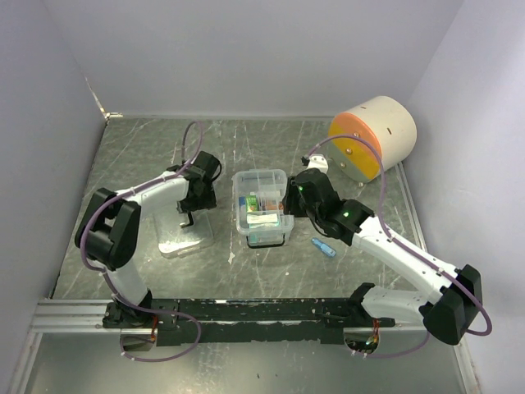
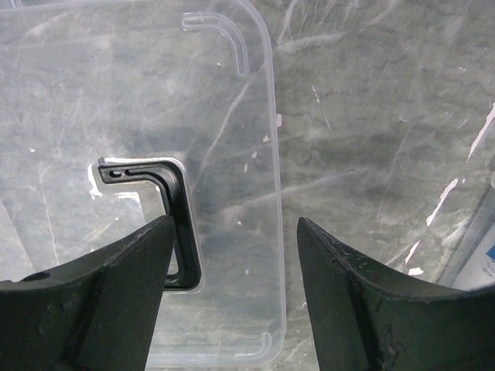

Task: Organize the medicine kit

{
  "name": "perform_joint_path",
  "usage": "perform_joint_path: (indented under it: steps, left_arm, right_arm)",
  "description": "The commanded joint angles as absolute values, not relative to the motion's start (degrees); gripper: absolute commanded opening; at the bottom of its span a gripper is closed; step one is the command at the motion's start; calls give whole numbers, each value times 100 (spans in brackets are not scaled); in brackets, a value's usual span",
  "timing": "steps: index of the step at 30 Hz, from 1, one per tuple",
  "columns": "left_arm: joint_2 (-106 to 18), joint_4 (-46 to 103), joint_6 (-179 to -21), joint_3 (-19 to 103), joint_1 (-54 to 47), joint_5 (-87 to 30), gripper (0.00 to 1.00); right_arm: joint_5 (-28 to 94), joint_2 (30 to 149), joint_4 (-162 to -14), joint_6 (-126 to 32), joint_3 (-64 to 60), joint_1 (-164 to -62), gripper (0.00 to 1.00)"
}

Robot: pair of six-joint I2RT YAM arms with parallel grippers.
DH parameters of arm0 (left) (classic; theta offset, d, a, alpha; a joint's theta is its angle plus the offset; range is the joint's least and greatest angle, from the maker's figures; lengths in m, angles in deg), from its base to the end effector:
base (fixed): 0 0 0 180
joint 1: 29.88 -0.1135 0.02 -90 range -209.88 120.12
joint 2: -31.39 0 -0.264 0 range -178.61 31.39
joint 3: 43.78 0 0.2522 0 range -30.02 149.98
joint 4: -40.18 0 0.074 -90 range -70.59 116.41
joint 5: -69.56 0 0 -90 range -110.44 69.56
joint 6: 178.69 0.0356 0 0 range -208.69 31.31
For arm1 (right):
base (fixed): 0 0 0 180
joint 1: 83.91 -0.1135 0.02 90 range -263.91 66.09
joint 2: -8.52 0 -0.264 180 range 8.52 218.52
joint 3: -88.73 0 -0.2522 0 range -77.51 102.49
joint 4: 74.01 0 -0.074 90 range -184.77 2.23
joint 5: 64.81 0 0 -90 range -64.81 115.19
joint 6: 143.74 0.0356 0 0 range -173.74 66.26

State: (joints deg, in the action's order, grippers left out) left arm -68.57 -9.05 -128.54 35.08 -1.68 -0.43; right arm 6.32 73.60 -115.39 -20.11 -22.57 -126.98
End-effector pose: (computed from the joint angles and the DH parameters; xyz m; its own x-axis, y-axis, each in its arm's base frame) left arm 0.3029 -0.1486 0.1815 -0.8566 -0.2239 -0.4649 -0.2688 0.9627 0.0317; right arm 0.1873 0.1593 0.3029 -0.6269 0.1314 -0.7679 -0.1348 0.9525 0.2729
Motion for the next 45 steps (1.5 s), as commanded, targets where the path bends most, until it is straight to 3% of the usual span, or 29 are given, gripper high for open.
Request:
perform_joint_path:
  steps: [1, 16, 20, 25, 45]
  left_arm:
    - [-6538, -997, -13035, 3420, -168, -114, 76]
    - [-7062, -933, -13082, 3325, -167, 216, 77]
    - [-7218, -830, -13048, 3309, -167, 317, 71]
    - [-6916, -734, -13059, 3182, -158, 292, 55]
    - [-5495, -1112, -12893, 3015, -163, -32, 50]
  right_arm:
    - [534, 7347, -11542, -1998, -2286, -12672, 43]
    - [621, 7365, -11490, -1962, -2354, -12672, 43]
    - [638, 7378, -11468, -1980, -2350, -12672, 43]
    - [656, 7333, -11432, -2025, -2367, -12669, 42]
    - [1640, 7560, -10903, -1771, -2416, -12672, 41]
